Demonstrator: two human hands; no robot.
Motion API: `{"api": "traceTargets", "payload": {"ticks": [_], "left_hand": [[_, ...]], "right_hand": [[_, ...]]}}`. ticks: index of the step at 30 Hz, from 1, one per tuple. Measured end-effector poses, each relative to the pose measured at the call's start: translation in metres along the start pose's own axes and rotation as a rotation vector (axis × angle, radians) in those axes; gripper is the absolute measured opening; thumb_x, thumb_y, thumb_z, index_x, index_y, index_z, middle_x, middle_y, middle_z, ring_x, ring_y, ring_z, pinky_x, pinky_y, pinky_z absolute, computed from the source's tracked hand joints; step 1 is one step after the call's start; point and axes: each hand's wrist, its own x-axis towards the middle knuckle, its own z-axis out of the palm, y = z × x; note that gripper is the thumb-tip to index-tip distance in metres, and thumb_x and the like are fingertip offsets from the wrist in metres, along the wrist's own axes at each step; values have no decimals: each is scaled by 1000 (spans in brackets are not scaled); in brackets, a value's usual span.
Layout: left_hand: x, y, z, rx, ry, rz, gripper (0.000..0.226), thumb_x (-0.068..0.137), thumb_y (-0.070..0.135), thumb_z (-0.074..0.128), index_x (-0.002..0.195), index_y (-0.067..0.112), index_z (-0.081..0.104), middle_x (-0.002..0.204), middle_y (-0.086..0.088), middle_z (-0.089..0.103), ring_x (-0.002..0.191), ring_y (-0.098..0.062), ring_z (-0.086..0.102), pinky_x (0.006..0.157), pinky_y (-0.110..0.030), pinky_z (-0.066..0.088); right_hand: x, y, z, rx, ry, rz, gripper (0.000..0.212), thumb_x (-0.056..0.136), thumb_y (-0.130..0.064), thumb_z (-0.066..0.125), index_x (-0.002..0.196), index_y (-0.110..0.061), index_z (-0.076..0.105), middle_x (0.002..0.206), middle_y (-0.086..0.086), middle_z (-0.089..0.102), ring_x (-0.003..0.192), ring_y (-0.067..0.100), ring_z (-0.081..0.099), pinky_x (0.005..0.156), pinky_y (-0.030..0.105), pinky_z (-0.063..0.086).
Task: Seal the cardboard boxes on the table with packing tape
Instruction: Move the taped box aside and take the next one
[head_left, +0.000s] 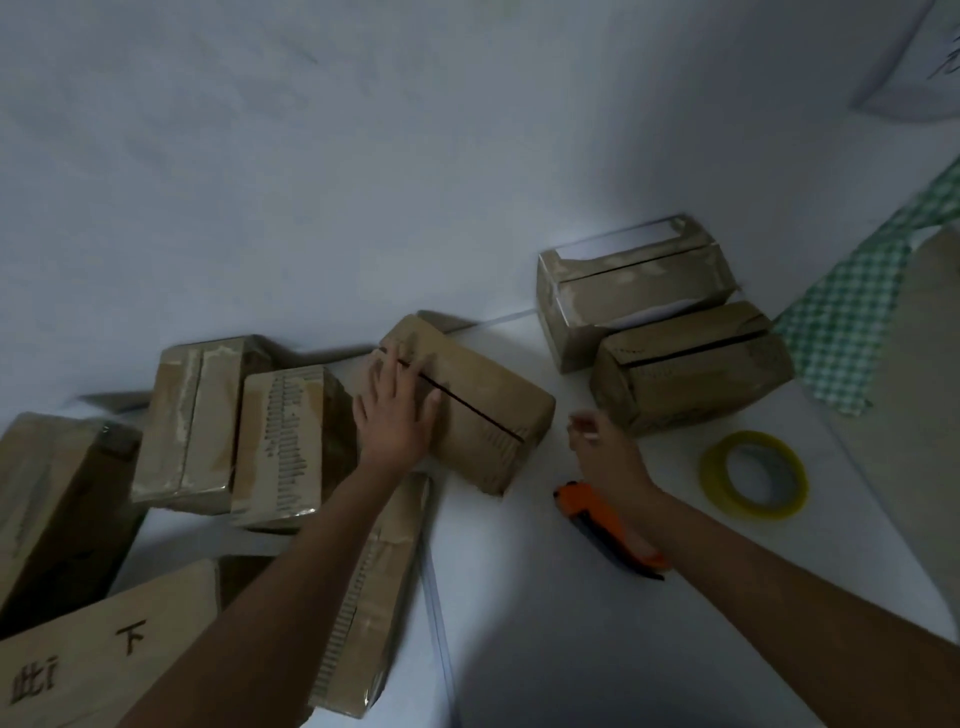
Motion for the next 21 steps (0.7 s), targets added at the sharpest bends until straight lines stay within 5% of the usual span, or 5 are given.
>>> {"api": "traceTargets", "payload": {"ticks": [4, 8, 16, 18, 21], "left_hand": [[-44, 15, 6, -226, -3, -23, 53, 101, 36, 49, 151, 27, 35, 166, -1, 0, 152, -29, 4, 119, -54, 17], [-66, 23, 11, -333, -7, -48, 54, 99, 26, 54, 150, 25, 36, 165, -5, -2, 151, -32, 6, 118, -56, 23], [-79, 33, 32, -55, -89, 1, 59, 100, 48, 46, 154, 35, 25, 165, 7, -9, 152, -24, -9, 116, -64, 6], [-79, 37, 36, -9, -165, 6, 68, 96, 59, 44, 155, 40, 15, 164, 11, -15, 150, -27, -15, 112, -70, 1], [-82, 42, 43, 13, -262, 24, 84, 92, 62, 49, 156, 39, 0, 164, 6, -20, 147, -37, -23, 113, -72, 6]], "right_hand": [[20, -27, 8, -23, -122, -100, 48, 101, -35, 47, 143, -15, 39, 142, 4, 45, 123, 17, 46, 92, 26, 39], [9, -25, 13, -105, -177, -96, 47, 100, -39, 46, 141, -16, 43, 138, 5, 51, 121, 18, 49, 92, 25, 36], [-67, 18, 10, -171, -376, -202, 34, 97, -37, 54, 127, -23, 57, 120, -9, 62, 106, -1, 56, 77, 4, 39], [-75, 33, 3, -179, -312, -199, 32, 97, -33, 56, 126, -21, 58, 118, -7, 62, 101, -2, 56, 79, 6, 41], [-76, 54, -16, -285, 35, -137, 22, 93, -30, 61, 108, -13, 58, 98, -1, 58, 90, 13, 57, 71, 22, 40]]}}
